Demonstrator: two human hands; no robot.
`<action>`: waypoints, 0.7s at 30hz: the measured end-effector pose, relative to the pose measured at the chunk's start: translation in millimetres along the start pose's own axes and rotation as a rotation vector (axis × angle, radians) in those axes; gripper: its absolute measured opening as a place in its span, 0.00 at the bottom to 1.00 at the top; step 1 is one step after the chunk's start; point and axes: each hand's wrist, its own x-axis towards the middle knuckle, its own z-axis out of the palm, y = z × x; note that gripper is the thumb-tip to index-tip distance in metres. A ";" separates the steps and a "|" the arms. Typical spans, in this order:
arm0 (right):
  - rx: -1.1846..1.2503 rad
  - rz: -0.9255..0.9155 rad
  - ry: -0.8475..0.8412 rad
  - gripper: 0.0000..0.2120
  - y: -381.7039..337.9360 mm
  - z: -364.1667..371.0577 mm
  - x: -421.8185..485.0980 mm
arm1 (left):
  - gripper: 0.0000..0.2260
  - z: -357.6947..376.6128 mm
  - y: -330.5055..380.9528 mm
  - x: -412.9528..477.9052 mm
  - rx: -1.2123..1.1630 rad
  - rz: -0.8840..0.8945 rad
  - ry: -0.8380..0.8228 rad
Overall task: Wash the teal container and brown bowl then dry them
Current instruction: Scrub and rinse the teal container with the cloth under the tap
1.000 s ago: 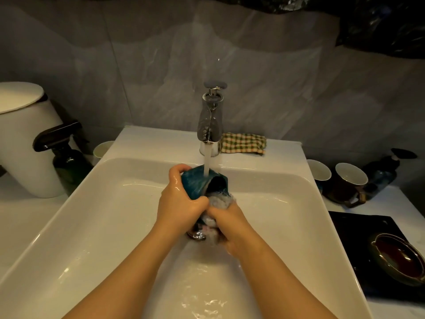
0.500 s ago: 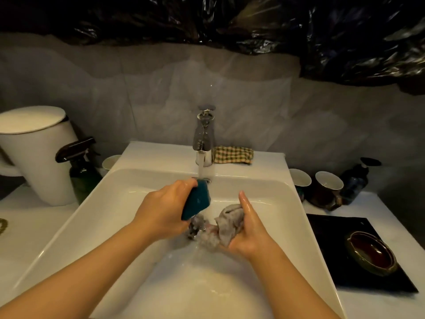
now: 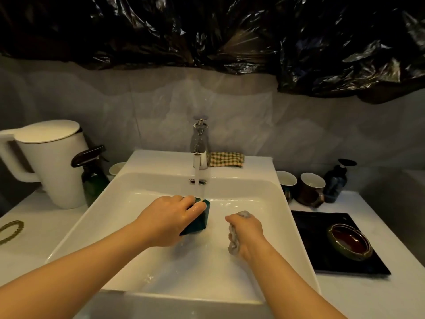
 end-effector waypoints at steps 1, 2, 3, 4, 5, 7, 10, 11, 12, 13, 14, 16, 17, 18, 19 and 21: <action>-0.021 -0.019 0.028 0.13 1.2 -1.4 -1.3 | 0.32 0.0 1.5 -0.9 0.003 -0.001 0.005; -0.051 -0.041 0.053 0.13 1.6 -3.1 -3.4 | 0.31 0.3 2.7 -1.9 0.003 -0.011 0.010; -0.086 -0.063 0.072 0.12 1.1 -4.9 -5.4 | 0.32 0.5 3.8 -2.6 -0.003 -0.028 0.015; -0.129 -0.083 0.081 0.11 0.6 -7.2 -6.6 | 0.32 0.6 5.4 -3.1 -0.015 -0.046 0.021; -0.175 -0.103 0.079 0.10 0.6 -9.8 -7.6 | 0.32 0.2 7.5 -4.2 -0.032 -0.065 0.031; -0.241 -0.149 0.054 0.07 1.0 -15.3 -8.5 | 0.32 -1.7 13.7 -6.6 -0.110 -0.124 0.048; -0.285 -0.185 -0.043 0.07 0.7 -22.1 -11.6 | 0.32 -8.4 25.6 -7.2 -0.444 -0.355 0.129; -0.292 -0.184 -0.081 0.07 0.1 -24.0 -13.9 | 0.32 -11.3 30.2 -5.5 -0.610 -0.472 0.166; -0.299 -0.179 -0.115 0.08 -1.1 -26.5 -16.6 | 0.31 -13.5 34.5 -3.0 -0.809 -0.598 0.201; -0.304 -0.171 -0.148 0.09 -2.4 -29.4 -18.9 | 0.29 -15.8 39.7 0.0 -1.032 -0.724 0.234; -0.303 -0.162 -0.174 0.09 -4.5 -33.1 -21.0 | 0.26 -16.7 45.3 3.7 -1.257 -0.838 0.266; -0.290 -0.147 -0.204 0.09 -9.9 -43.1 -25.8 | 0.20 -17.6 59.5 10.4 -1.632 -0.986 0.338; -0.297 -0.156 -0.212 0.10 -12.5 -49.5 -27.1 | 0.19 -19.1 68.7 13.1 -1.756 -1.021 0.359; -0.317 -0.182 -0.216 0.12 -15.0 -56.6 -26.9 | 0.18 -21.2 79.2 16.0 -1.843 -1.038 0.366; -0.337 -0.212 -0.222 0.14 -18.0 -64.8 -27.3 | 0.17 -24.5 91.3 18.5 -1.913 -1.042 0.366; -0.363 -0.265 -0.232 0.17 -26.4 -84.6 -32.1 | 0.16 -33.1 118.7 25.7 -2.039 -1.032 0.364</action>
